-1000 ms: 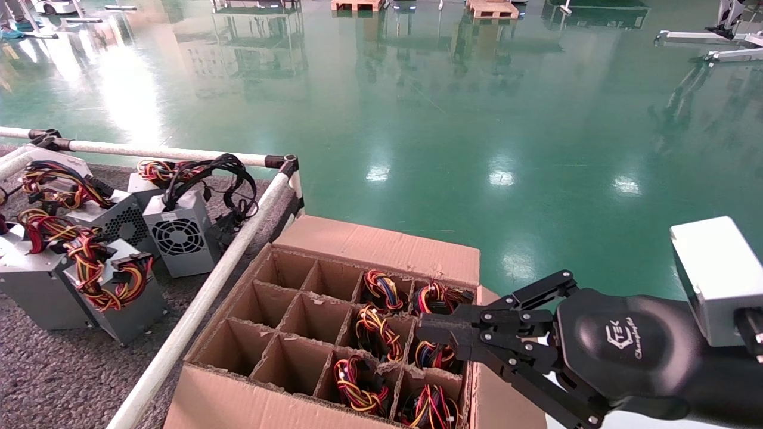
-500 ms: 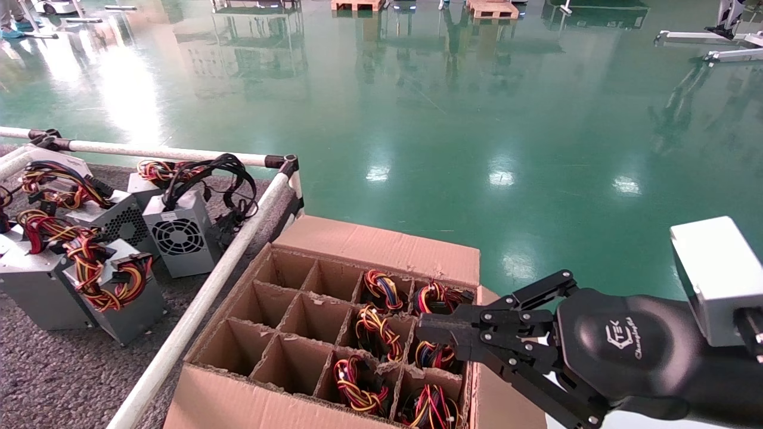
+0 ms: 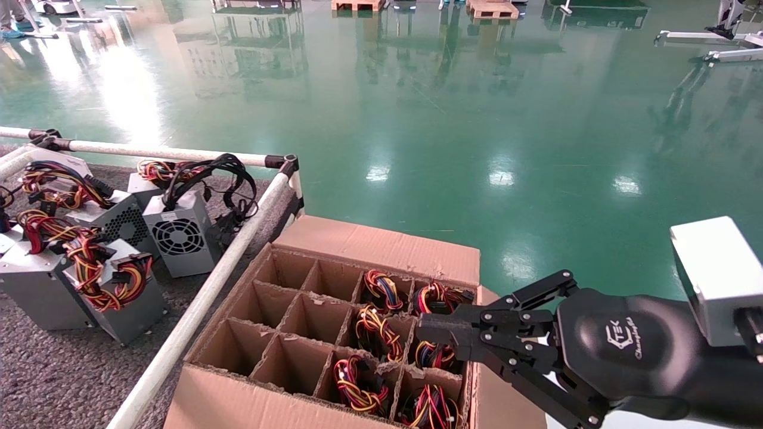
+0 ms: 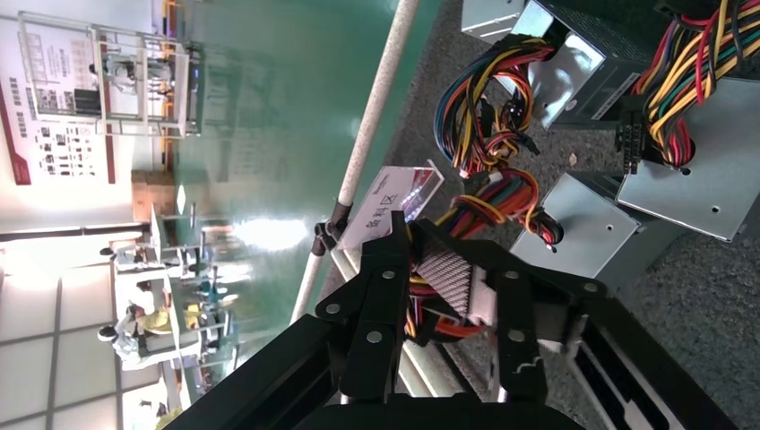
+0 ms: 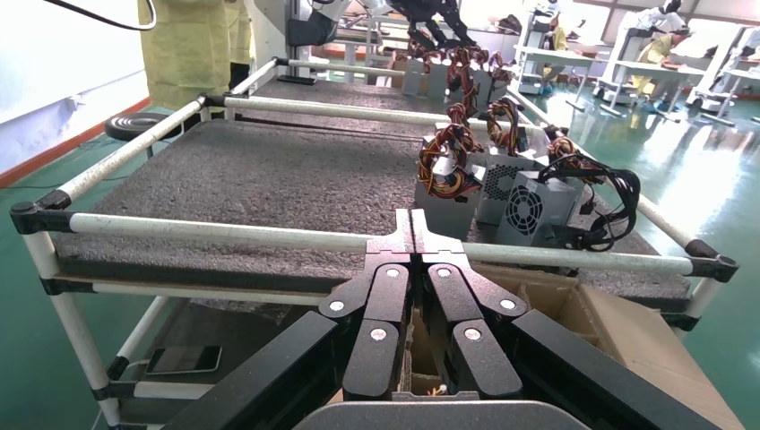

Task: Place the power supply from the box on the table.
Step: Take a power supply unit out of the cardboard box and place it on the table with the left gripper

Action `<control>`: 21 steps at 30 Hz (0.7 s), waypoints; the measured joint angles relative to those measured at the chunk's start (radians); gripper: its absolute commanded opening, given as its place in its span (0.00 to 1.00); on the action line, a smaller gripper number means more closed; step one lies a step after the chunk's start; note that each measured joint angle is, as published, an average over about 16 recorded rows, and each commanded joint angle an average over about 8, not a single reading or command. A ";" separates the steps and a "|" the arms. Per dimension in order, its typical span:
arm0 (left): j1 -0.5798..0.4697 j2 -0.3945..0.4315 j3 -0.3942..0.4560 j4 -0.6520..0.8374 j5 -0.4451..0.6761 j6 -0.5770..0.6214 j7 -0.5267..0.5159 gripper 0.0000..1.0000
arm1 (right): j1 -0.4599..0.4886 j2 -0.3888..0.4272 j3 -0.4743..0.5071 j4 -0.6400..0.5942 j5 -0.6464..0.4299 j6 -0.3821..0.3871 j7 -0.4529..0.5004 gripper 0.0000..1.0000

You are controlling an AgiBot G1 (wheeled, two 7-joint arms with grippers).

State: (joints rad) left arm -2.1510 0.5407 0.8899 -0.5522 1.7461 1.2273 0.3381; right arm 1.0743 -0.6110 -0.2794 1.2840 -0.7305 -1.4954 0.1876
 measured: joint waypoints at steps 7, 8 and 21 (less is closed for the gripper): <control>0.004 0.002 0.004 0.007 0.002 0.002 0.002 1.00 | 0.000 0.000 0.000 0.000 0.000 0.000 0.000 0.00; 0.004 0.002 0.005 0.008 0.002 0.003 0.003 1.00 | 0.000 0.000 0.000 0.000 0.000 0.000 0.000 0.00; 0.010 0.007 0.024 0.014 0.003 0.014 0.001 1.00 | 0.000 0.000 0.000 0.000 0.000 0.000 0.000 0.00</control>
State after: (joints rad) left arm -2.1413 0.5481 0.9141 -0.5382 1.7493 1.2414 0.3387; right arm 1.0743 -0.6110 -0.2794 1.2840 -0.7305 -1.4954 0.1876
